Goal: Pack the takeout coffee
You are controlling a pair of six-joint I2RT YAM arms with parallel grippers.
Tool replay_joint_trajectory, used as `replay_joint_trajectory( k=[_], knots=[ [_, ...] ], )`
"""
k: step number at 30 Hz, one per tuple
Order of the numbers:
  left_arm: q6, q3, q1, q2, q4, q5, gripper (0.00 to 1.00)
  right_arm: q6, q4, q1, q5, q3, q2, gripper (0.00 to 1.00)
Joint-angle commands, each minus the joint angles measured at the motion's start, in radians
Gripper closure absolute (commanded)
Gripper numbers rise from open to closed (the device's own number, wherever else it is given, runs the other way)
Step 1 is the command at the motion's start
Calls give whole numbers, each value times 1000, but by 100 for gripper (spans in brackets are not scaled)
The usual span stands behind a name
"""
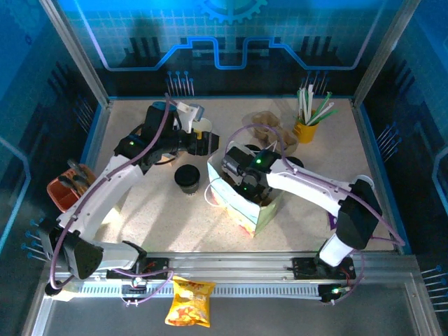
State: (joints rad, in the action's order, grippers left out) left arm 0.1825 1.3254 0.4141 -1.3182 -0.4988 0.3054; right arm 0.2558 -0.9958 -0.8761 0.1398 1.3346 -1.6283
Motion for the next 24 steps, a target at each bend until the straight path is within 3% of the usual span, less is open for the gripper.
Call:
replay_joint_trajectory(
  k=[1,24],
  knots=[
    [-1,-12,-7,28,18,-12,21,-9,59,8,-27,-31,-27,68],
    [-8,-46,-9,47,24,-25,18,-13,252,-20,8,-145,-157,55]
  ],
)
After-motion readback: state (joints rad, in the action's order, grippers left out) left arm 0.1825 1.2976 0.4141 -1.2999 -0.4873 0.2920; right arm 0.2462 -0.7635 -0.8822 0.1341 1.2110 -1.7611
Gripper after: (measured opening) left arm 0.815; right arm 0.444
